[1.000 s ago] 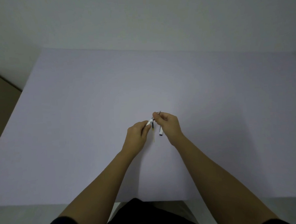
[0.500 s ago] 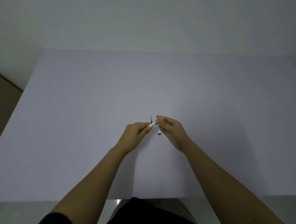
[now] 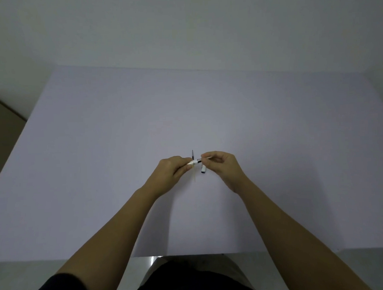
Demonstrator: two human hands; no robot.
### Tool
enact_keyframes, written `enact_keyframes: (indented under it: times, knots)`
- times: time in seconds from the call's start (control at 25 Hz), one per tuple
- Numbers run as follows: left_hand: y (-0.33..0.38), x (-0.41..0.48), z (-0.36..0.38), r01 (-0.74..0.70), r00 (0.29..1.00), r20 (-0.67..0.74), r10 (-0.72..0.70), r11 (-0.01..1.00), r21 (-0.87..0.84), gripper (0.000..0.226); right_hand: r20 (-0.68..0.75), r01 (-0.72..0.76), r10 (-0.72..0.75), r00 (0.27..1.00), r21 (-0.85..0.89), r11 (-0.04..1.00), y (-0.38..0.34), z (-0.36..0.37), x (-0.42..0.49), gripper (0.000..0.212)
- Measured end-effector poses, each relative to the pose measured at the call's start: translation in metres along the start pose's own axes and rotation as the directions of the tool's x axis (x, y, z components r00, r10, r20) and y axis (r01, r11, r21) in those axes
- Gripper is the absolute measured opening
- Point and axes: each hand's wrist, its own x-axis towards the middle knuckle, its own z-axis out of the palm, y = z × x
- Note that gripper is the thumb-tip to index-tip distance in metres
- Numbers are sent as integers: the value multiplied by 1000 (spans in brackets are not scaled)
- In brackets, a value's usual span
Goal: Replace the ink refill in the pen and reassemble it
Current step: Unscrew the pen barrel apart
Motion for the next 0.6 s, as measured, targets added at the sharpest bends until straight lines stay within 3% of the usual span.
enact_keyframes:
  times: [0.16,0.36,0.6]
  knots:
    - [3,0,-1,-10,1000,-25,10,1000,-5,20,-1,-10,10,1000,9,1000,-3,1,1,4]
    - [3,1,0,-25,1000,5,24,999,37,21,35,-5,9,999,-103,995,-7,-5,6,14]
    - [5,1,-1,-61,998,29,58,994,86,22,49,29,-17,999,-265,964,-17,-7,8,7]
